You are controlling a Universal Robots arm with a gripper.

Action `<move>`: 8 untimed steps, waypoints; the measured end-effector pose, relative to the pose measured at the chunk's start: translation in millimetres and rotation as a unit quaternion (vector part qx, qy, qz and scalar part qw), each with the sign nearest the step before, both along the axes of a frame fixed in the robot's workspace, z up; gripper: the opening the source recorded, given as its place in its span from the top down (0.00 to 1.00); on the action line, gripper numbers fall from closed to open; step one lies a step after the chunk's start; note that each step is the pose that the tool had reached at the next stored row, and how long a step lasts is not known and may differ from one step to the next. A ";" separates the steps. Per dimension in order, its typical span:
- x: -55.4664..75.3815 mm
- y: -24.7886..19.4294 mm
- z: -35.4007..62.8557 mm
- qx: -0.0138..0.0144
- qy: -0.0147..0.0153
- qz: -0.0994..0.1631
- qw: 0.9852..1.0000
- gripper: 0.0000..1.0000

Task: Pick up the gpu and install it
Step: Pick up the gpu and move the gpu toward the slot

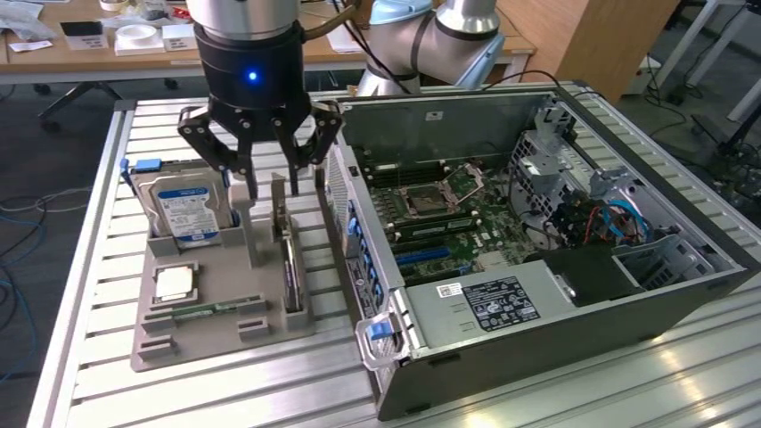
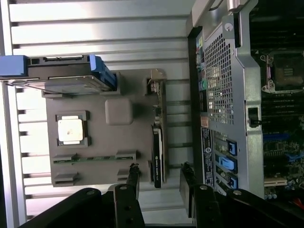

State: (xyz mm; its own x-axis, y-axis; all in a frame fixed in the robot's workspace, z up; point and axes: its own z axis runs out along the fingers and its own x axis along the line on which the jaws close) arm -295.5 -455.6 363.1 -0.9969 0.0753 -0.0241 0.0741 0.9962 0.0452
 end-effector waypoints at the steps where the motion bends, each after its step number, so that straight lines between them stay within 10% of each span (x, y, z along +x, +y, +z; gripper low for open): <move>1: 0.0 0.0 -1.8 0.000 0.000 0.000 1.000 0.53; 8: 0.0 0.0 -14.2 0.000 0.000 0.000 1.000 0.53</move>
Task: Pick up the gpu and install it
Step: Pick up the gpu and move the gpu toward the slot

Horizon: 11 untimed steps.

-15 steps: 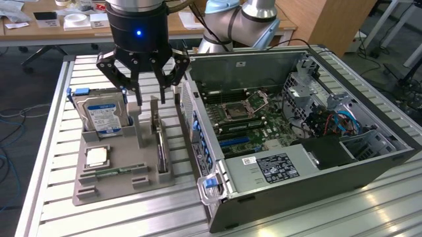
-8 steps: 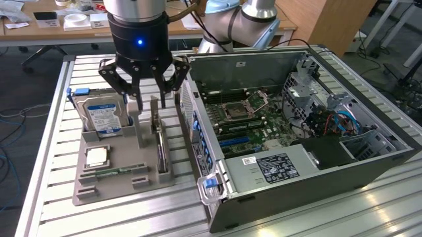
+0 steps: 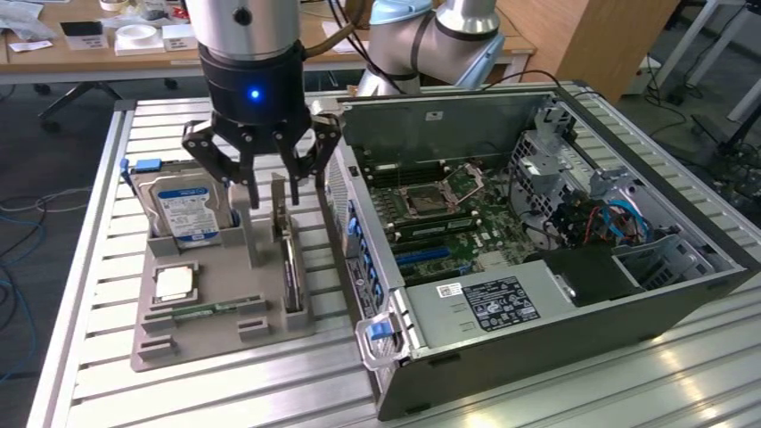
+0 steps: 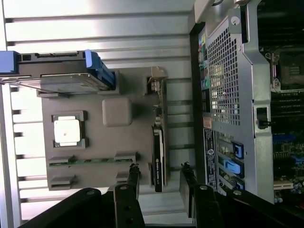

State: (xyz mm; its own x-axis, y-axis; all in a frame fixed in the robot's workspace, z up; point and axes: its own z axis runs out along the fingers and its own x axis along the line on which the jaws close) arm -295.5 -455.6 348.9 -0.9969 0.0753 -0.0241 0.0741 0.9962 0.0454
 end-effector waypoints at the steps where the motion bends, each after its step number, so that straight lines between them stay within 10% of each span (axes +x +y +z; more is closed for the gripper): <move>1: 0.0 0.0 -1.7 0.000 0.000 0.000 1.000 0.53; 11: 0.0 0.0 -18.1 0.000 0.000 0.000 1.000 0.53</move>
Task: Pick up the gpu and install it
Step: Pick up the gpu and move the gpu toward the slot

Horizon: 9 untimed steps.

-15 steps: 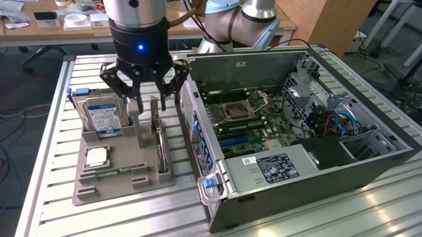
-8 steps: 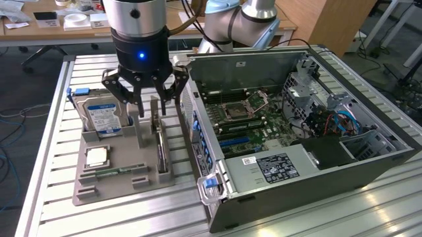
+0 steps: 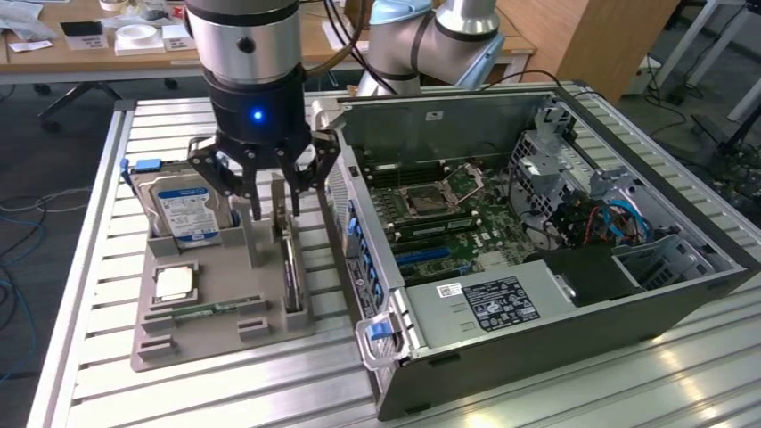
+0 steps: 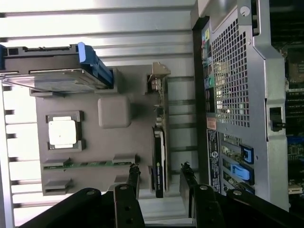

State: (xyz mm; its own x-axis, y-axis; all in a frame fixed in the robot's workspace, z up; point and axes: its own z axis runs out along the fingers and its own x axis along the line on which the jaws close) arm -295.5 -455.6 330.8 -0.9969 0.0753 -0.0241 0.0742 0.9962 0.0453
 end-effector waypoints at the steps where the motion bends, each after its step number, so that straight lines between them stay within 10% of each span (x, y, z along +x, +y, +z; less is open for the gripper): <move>1: 0.0 0.0 -1.8 0.000 0.000 0.000 1.000 0.53; 9: -0.1 0.0 -16.3 0.000 0.000 0.000 1.000 0.53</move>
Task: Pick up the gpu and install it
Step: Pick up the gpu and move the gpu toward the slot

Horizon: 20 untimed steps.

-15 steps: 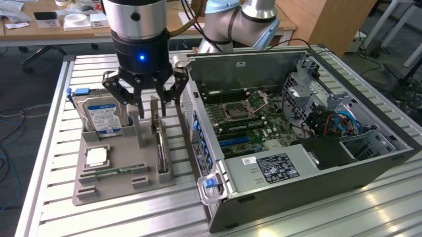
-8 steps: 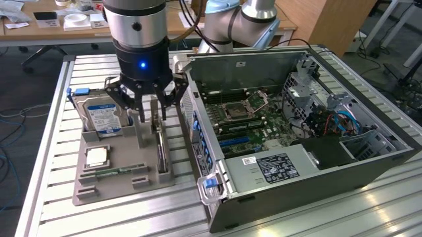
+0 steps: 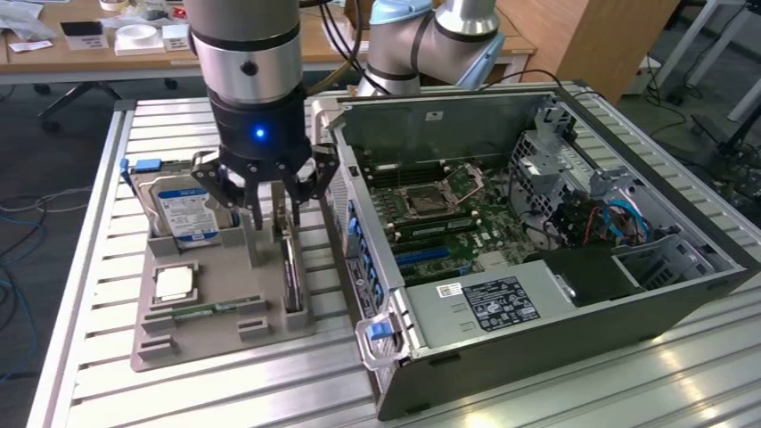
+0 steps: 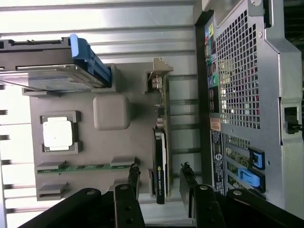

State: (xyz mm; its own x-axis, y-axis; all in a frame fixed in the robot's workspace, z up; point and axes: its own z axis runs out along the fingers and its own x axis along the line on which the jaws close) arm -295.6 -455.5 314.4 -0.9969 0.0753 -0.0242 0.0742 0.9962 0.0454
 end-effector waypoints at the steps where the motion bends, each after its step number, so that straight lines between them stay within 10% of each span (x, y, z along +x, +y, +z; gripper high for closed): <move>1: 0.0 0.0 -1.9 0.000 0.000 0.000 1.000 0.53; 20: 0.1 0.0 -20.8 0.000 0.000 0.000 1.000 0.53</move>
